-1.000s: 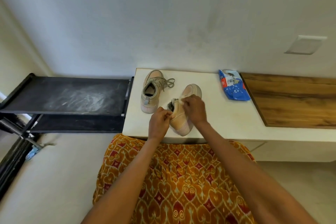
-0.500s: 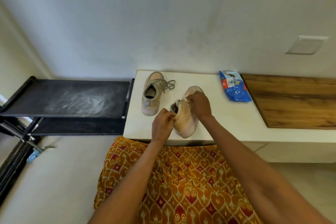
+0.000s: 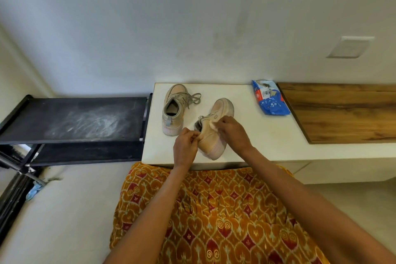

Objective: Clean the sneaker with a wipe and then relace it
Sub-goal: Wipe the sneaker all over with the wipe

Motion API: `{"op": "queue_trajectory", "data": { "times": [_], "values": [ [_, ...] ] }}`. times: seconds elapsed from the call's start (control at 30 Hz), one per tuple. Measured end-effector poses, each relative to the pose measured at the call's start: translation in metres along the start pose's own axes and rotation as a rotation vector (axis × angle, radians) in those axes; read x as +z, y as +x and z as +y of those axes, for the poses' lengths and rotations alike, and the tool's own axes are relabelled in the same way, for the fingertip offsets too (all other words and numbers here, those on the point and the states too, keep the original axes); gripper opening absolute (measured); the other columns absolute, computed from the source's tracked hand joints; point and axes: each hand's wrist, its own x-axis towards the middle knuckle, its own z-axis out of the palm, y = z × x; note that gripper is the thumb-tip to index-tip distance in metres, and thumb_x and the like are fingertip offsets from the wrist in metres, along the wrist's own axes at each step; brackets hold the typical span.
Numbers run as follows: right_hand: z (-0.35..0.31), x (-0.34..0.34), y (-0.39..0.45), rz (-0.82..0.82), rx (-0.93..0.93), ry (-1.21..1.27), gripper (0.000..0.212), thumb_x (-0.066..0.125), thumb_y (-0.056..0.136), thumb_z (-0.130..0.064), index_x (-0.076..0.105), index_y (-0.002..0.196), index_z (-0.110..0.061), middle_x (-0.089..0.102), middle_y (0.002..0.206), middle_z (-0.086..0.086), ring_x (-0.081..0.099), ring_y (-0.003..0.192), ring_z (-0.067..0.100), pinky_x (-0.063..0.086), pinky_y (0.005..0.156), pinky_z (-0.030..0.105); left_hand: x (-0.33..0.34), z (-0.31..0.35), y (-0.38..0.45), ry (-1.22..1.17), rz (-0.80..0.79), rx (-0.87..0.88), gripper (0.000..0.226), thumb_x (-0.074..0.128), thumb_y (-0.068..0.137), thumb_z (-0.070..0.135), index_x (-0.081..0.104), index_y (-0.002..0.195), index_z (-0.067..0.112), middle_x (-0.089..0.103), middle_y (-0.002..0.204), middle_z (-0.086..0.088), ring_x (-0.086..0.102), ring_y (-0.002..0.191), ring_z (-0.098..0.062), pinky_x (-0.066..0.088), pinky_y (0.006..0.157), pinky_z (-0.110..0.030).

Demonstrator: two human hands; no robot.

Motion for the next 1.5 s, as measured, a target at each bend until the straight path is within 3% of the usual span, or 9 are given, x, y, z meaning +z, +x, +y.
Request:
{"op": "queue_trajectory", "data": {
  "times": [0.07, 0.13, 0.37, 0.57, 0.8, 1.0, 1.2, 1.4, 1.5],
  "values": [
    [-0.001, 0.002, 0.014, 0.043, 0.213, 0.027, 0.025, 0.054, 0.093, -0.019, 0.071, 0.103, -0.004, 0.062, 0.094, 0.017, 0.059, 0.086, 0.031, 0.042, 0.068, 0.029, 0.001, 0.002, 0.000, 0.000, -0.006, 0.002, 0.013, 0.063, 0.085, 0.006, 0.071, 0.095, 0.006, 0.055, 0.085, 0.003, 0.058, 0.075, -0.017, 0.049, 0.065, -0.030],
    [-0.012, 0.006, 0.015, 0.032, 0.256, 0.031, 0.026, 0.052, 0.094, -0.019, 0.070, 0.102, -0.003, 0.061, 0.096, 0.017, 0.058, 0.087, 0.031, 0.043, 0.068, 0.031, 0.002, 0.002, 0.000, 0.001, -0.001, -0.009, 0.013, 0.063, 0.084, 0.006, 0.071, 0.094, 0.005, 0.057, 0.085, 0.000, 0.059, 0.075, -0.018, 0.050, 0.066, -0.034],
    [-0.017, 0.014, -0.033, 0.014, -0.149, -0.038, 0.027, 0.054, 0.087, -0.023, 0.066, 0.107, -0.009, 0.061, 0.095, 0.010, 0.058, 0.086, 0.025, 0.052, 0.056, 0.031, 0.002, -0.002, 0.000, -0.022, 0.016, -0.033, 0.011, 0.063, 0.085, 0.009, 0.071, 0.092, 0.006, 0.060, 0.087, -0.003, 0.060, 0.075, -0.019, 0.051, 0.067, -0.036],
    [0.007, 0.004, 0.000, 0.083, 0.307, 0.080, 0.019, 0.058, 0.089, -0.014, 0.072, 0.102, -0.013, 0.065, 0.090, 0.010, 0.056, 0.088, 0.027, 0.037, 0.063, 0.026, 0.003, 0.001, 0.004, 0.005, -0.017, -0.023, 0.015, 0.061, 0.085, 0.003, 0.070, 0.096, 0.004, 0.060, 0.090, -0.005, 0.059, 0.079, -0.021, 0.052, 0.070, -0.038],
    [0.010, -0.007, 0.034, 0.075, 0.523, -0.264, 0.024, 0.050, 0.095, -0.023, 0.070, 0.108, -0.020, 0.069, 0.102, 0.004, 0.050, 0.100, 0.024, 0.036, 0.079, 0.033, 0.004, 0.005, 0.004, 0.029, -0.023, 0.006, 0.019, 0.058, 0.083, -0.001, 0.071, 0.095, 0.004, 0.060, 0.089, -0.007, 0.059, 0.077, -0.023, 0.051, 0.068, -0.041],
    [-0.028, 0.007, 0.007, 0.098, 0.496, -0.192, 0.024, 0.050, 0.094, -0.030, 0.071, 0.104, -0.023, 0.069, 0.095, 0.002, 0.051, 0.099, 0.024, 0.032, 0.080, 0.036, 0.002, 0.004, 0.006, 0.017, 0.001, -0.009, 0.016, 0.059, 0.084, 0.001, 0.071, 0.095, 0.003, 0.059, 0.087, -0.007, 0.057, 0.077, -0.020, 0.045, 0.064, -0.031],
    [-0.032, 0.013, -0.010, 0.232, 0.475, -0.113, 0.012, 0.066, 0.083, -0.026, 0.074, 0.091, -0.022, 0.064, 0.094, 0.002, 0.052, 0.094, 0.025, 0.034, 0.080, 0.039, 0.002, -0.003, 0.002, -0.011, 0.008, -0.016, 0.014, 0.063, 0.083, 0.002, 0.071, 0.095, 0.003, 0.060, 0.086, -0.008, 0.059, 0.077, -0.022, 0.050, 0.066, -0.039],
    [0.010, 0.008, 0.050, 0.268, 0.597, -0.117, 0.012, 0.063, 0.084, -0.027, 0.075, 0.086, -0.026, 0.058, 0.119, -0.002, 0.042, 0.121, 0.022, 0.021, 0.107, 0.043, 0.002, -0.002, 0.005, -0.021, -0.011, -0.005, 0.013, 0.065, 0.084, 0.009, 0.071, 0.096, 0.006, 0.056, 0.085, 0.000, 0.059, 0.075, -0.018, 0.050, 0.067, -0.033],
    [0.034, 0.000, 0.076, 0.236, 0.644, -0.145, 0.019, 0.058, 0.089, -0.027, 0.075, 0.094, -0.023, 0.053, 0.129, -0.002, 0.034, 0.130, 0.021, 0.013, 0.112, 0.044, 0.003, -0.006, 0.006, -0.018, -0.016, -0.014, 0.012, 0.065, 0.085, 0.011, 0.070, 0.095, 0.007, 0.058, 0.086, 0.001, 0.059, 0.075, -0.015, 0.050, 0.067, -0.033]
  ]
}}
